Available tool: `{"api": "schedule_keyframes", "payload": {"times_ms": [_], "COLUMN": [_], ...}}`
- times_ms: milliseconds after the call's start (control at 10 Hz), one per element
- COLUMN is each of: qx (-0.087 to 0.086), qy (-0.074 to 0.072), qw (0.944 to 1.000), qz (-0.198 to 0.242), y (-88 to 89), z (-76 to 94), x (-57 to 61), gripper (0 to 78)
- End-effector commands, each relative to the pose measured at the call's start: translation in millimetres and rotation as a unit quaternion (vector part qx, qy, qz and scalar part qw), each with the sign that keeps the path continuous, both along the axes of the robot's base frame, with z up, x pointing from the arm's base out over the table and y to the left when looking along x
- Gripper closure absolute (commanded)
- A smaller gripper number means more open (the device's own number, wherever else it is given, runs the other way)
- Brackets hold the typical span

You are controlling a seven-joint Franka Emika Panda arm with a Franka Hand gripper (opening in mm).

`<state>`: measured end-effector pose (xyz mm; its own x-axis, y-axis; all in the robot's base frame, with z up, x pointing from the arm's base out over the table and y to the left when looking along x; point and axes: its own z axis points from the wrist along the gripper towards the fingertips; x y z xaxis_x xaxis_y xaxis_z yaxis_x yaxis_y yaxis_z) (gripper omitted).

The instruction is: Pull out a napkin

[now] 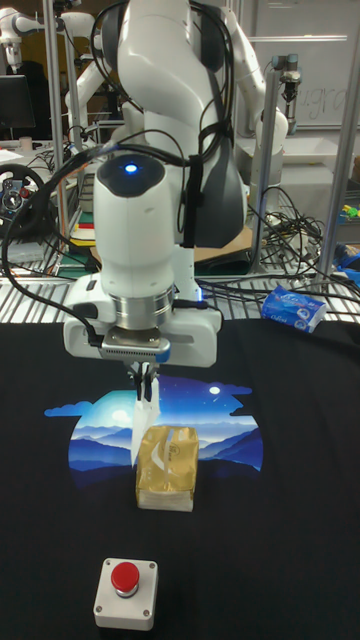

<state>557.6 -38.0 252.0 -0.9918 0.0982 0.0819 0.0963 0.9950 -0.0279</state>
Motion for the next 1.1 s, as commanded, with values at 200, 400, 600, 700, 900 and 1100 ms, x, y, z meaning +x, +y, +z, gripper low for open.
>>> {"api": "schedule_keyframes", "payload": {"times_ms": [200, 400, 600, 700, 900, 1100], "qx": [0.006, 0.005, 0.008, 0.009, 0.010, 0.010], "qy": [-0.014, -0.023, -0.031, -0.031, -0.031, -0.032], "qw": [0.9999, 0.9997, 0.9995, 0.9995, 0.9994, 0.9994], "qz": [0.001, 0.001, -0.005, -0.005, -0.005, -0.003], "y": [-0.2, -0.2, 2.3, 3.8, 5.3, 6.0], "z": [1.5, 1.5, -3.3, -6.8, -11.9, -19.1], "x": [0.7, 0.7, -9.9, -18.2, -33.2, -54.9], "gripper": [76.4, 76.4, 76.4, 76.4, 76.4, 76.4]}}
